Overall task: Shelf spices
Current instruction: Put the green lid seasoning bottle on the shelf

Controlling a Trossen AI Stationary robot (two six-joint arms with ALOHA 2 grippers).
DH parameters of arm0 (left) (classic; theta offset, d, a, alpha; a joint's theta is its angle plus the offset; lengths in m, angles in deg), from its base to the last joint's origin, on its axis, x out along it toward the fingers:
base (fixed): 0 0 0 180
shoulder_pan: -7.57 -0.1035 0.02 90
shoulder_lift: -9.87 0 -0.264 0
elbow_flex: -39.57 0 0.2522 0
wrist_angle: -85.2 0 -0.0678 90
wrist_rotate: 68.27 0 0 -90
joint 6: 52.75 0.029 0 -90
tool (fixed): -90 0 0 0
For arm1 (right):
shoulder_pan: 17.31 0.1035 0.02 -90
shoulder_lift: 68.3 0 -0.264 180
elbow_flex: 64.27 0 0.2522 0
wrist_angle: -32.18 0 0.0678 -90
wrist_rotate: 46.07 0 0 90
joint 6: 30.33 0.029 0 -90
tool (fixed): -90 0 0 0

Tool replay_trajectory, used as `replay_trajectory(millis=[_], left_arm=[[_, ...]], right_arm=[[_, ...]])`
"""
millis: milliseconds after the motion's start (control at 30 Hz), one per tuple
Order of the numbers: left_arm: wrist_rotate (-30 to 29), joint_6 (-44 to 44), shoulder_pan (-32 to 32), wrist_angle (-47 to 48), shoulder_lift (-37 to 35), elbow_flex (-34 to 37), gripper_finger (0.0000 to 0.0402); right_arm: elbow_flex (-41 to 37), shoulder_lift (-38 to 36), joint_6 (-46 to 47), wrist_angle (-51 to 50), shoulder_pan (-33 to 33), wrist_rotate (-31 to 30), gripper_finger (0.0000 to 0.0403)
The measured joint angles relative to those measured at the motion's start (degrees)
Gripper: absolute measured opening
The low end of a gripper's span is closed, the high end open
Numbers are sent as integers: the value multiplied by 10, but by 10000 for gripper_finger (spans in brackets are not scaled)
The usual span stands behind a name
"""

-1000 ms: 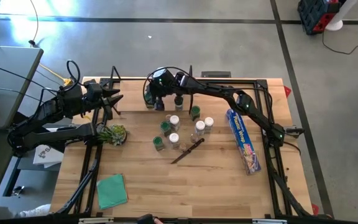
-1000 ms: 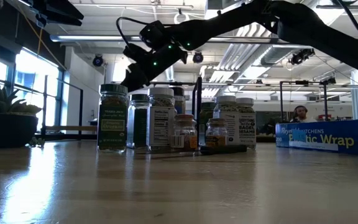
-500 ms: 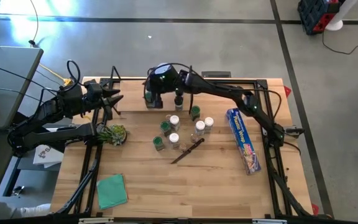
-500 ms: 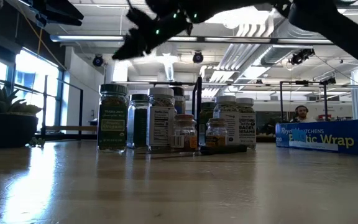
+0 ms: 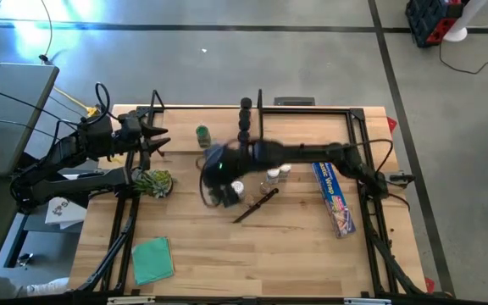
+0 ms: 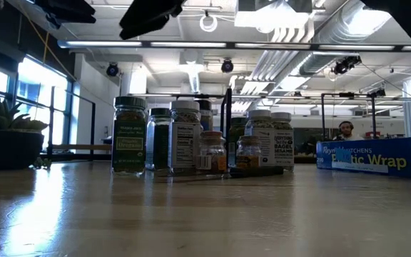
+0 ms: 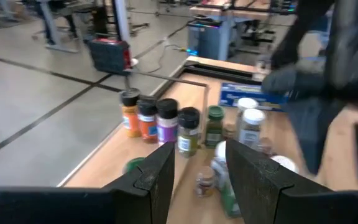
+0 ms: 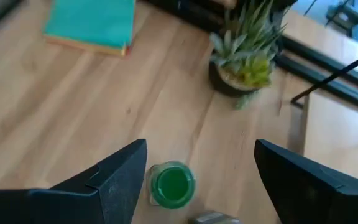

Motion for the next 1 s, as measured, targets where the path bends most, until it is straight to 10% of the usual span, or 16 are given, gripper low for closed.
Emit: replay_trajectory(millis=[1000], left_arm=[[49, -21, 0, 11, 0, 0, 140]], right_arm=[[0, 111, 45, -36, -6, -17, 274]])
